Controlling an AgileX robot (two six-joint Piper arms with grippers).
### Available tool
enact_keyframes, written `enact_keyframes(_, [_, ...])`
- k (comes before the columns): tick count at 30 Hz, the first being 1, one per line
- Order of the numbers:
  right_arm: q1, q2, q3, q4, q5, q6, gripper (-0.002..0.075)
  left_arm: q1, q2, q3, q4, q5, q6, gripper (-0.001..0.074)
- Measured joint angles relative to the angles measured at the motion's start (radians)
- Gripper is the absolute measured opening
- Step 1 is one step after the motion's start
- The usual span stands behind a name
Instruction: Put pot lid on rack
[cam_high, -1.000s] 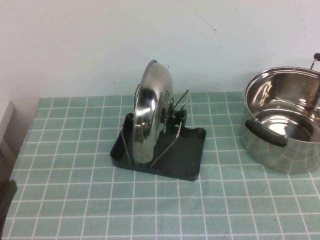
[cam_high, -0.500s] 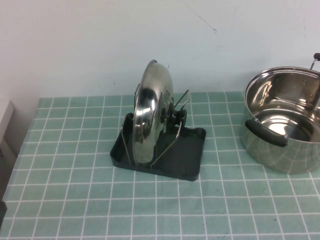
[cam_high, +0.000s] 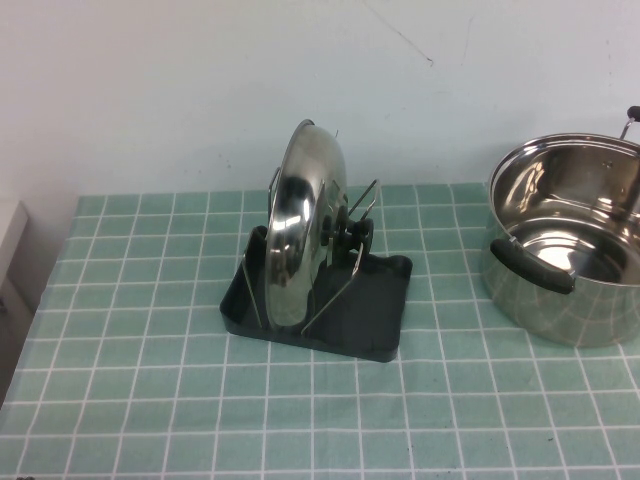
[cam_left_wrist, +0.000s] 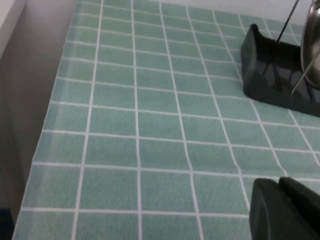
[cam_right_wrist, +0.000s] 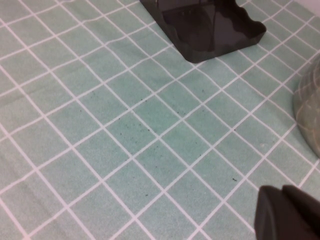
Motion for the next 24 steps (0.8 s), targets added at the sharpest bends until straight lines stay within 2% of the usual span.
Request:
enact_keyframes(7, [0.0,0.0,0.0,0.0,0.0,0.0,-0.0001,0.023,-0.107,-0.002,0.017,0.032,-0.017,-0.0001])
enact_keyframes(13, [0.0,0.0,0.0,0.0,0.0,0.0,-0.0001,0.061,-0.111,-0.002,0.021,0.036,0.016,-0.0001])
enact_keyframes(24, [0.0,0.0,0.0,0.0,0.0,0.0,-0.0001,0.06,-0.113,-0.002,0.023,0.038,0.079,-0.0001])
